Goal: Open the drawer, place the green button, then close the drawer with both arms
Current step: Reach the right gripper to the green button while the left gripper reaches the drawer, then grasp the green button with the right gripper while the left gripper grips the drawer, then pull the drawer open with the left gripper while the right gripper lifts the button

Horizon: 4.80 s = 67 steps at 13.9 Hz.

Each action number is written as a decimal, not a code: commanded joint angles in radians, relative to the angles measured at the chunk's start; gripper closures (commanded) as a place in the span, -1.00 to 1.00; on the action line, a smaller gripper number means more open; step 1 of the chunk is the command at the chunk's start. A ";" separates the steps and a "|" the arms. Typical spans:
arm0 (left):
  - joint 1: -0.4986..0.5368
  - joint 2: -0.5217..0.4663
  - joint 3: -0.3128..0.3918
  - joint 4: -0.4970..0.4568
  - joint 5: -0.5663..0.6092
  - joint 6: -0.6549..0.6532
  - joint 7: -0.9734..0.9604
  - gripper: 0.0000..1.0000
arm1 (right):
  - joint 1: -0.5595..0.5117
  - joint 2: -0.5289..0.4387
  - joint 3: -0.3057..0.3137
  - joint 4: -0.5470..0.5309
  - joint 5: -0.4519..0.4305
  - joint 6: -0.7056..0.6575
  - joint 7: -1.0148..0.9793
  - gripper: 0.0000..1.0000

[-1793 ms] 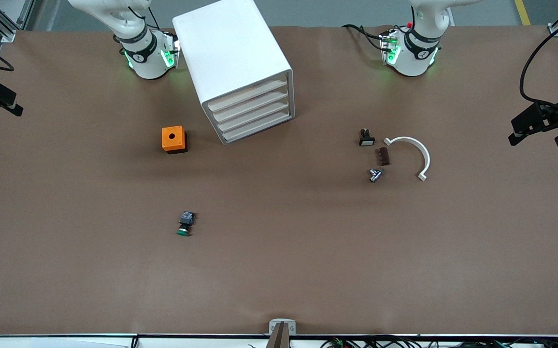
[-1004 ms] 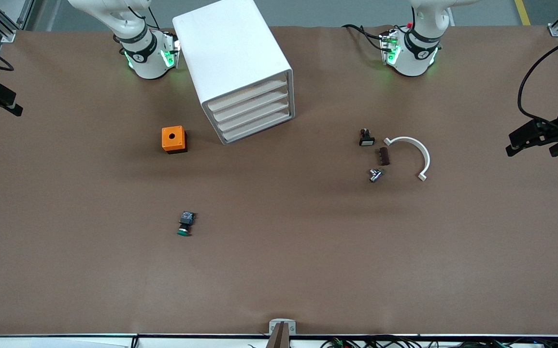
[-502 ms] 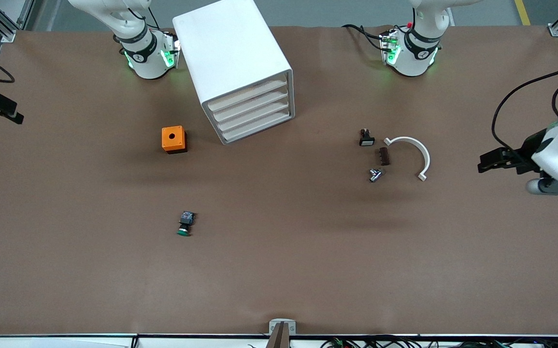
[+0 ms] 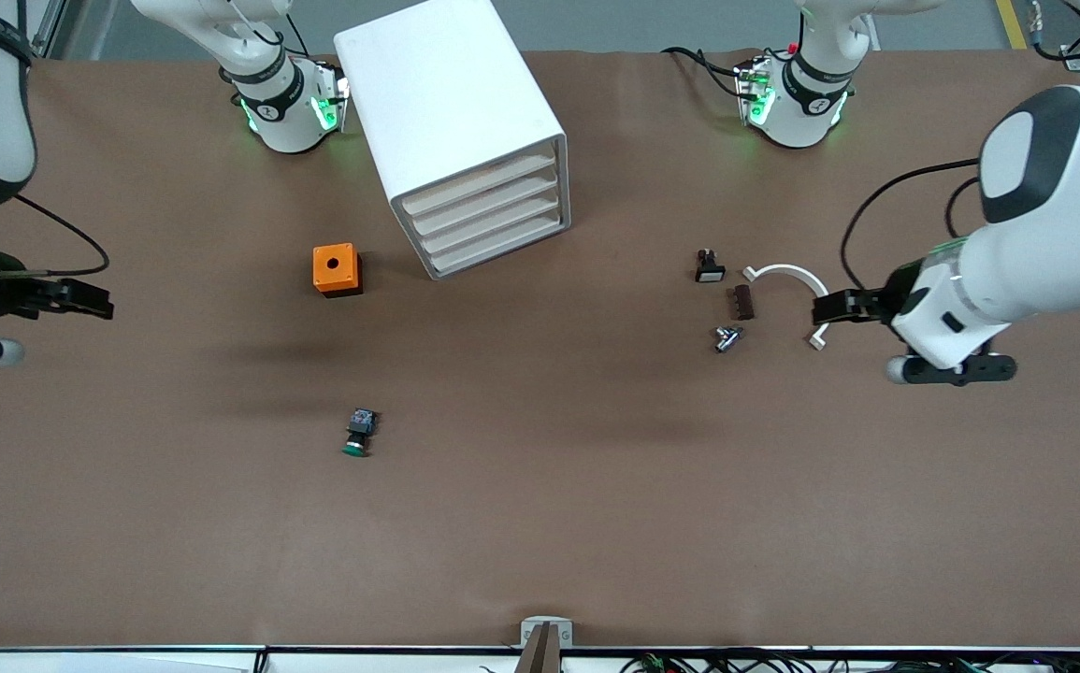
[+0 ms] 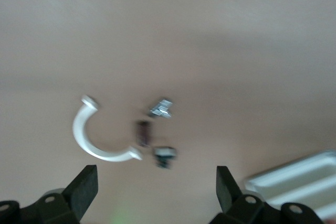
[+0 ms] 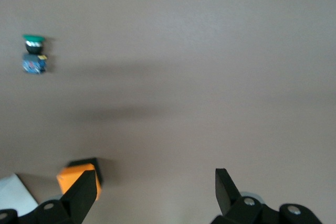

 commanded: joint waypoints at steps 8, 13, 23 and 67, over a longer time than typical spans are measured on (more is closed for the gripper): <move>-0.170 0.325 -0.004 0.195 -0.395 -0.039 -1.041 -0.99 | 0.236 0.254 0.000 -0.011 0.071 0.352 0.386 -1.00; -0.197 0.508 -0.004 0.195 -0.507 -0.039 -1.530 -0.99 | 0.331 0.340 0.000 -0.051 0.071 0.533 0.563 -1.00; -0.285 0.712 -0.004 0.193 -0.722 -0.049 -1.811 -0.98 | 0.382 0.461 0.000 -0.147 0.071 0.809 0.564 -1.00; -0.431 0.792 -0.027 0.153 -0.810 -0.088 -1.821 0.76 | 0.294 0.354 0.018 -0.020 0.073 0.452 0.625 1.00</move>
